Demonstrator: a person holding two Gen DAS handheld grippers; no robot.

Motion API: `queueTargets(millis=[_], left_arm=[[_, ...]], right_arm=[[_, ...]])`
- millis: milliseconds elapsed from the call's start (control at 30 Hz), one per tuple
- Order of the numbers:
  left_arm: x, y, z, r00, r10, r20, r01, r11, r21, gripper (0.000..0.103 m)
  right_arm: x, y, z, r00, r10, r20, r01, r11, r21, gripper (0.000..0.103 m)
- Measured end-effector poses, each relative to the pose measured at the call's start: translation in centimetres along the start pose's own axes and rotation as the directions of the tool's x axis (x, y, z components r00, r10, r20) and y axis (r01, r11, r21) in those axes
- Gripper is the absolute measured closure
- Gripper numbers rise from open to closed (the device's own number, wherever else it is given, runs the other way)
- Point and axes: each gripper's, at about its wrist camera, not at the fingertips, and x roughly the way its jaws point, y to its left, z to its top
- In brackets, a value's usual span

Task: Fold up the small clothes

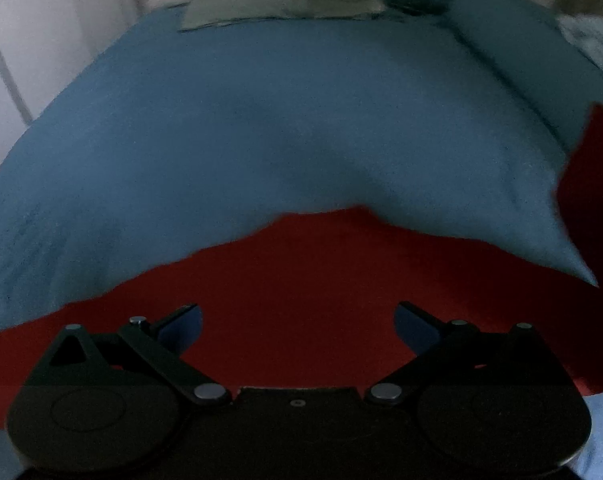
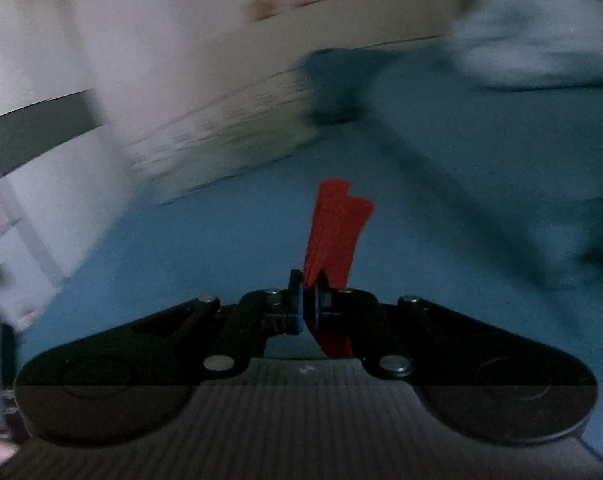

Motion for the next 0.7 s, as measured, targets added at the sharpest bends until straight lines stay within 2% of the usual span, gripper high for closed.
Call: queueTargets(millis=[100,133,200,267,367,433,467,500,533,567,600,700], left_arm=[[0.1,5.6,-2.0,0.998,0.068,-0.012,-0.068,0.996,-0.052,0.000],[0.2,7.4,-2.9,0.996,0.091,-0.018,-0.092,0.993,-0.072,0.000],[0.2,11.4,-4.9,0.988,0.150,-0.035,-0.153,0.980,-0.125,0.000],[0.4,14.1,-6.9,0.985,0.164,-0.051,-0.170,0.974,-0.151,0.000],[0.9,15.7,-8.9,0.988,0.129,-0.082,-0.141,0.977,-0.158,0.000],[1.0,15.7,-9.1,0.993,0.080,-0.083,-0.093,0.981,-0.168,0.000],[0.7,15.4,-9.9,0.996,0.047,-0.077,-0.060,0.983,-0.172,0.000],[0.5,15.0,-10.1,0.997,0.026,-0.074,-0.038,0.984,-0.172,0.000],[0.0,14.6,-9.6,0.997,-0.003,-0.071,-0.010,0.985,-0.170,0.000],[-0.2,14.2,-9.5,0.997,-0.037,-0.065,0.026,0.985,-0.169,0.000],[-0.5,13.8,-9.6,0.996,-0.073,-0.058,0.063,0.984,-0.169,0.000],[-1.0,12.4,-9.7,0.983,-0.179,-0.043,0.170,0.972,-0.164,0.005]], right_arm=[[4.3,5.4,-3.9,0.986,0.141,-0.092,-0.146,0.988,-0.052,0.083],[6.0,7.1,-6.2,0.977,0.160,-0.142,-0.171,0.983,-0.065,0.083],[8.2,9.5,-9.9,0.963,0.145,-0.227,-0.175,0.978,-0.117,0.083],[9.9,11.7,-14.1,0.946,0.108,-0.307,-0.175,0.963,-0.203,0.083],[10.9,13.4,-18.5,0.923,0.071,-0.379,-0.189,0.940,-0.284,0.081],[10.6,14.1,-20.0,0.925,0.061,-0.376,-0.196,0.923,-0.331,0.078],[10.4,14.0,-20.2,0.929,0.059,-0.365,-0.198,0.913,-0.357,0.069],[9.8,13.9,-20.2,0.928,0.065,-0.367,-0.213,0.900,-0.380,0.052],[9.1,13.9,-20.2,0.928,0.069,-0.366,-0.224,0.888,-0.401,0.042],[9.2,14.5,-20.2,0.933,0.062,-0.355,-0.216,0.884,-0.415,0.026],[8.2,14.2,-19.9,0.941,0.053,-0.335,-0.201,0.882,-0.426,0.021],[6.6,12.7,-18.9,0.947,0.014,-0.322,-0.157,0.893,-0.423,0.018]])
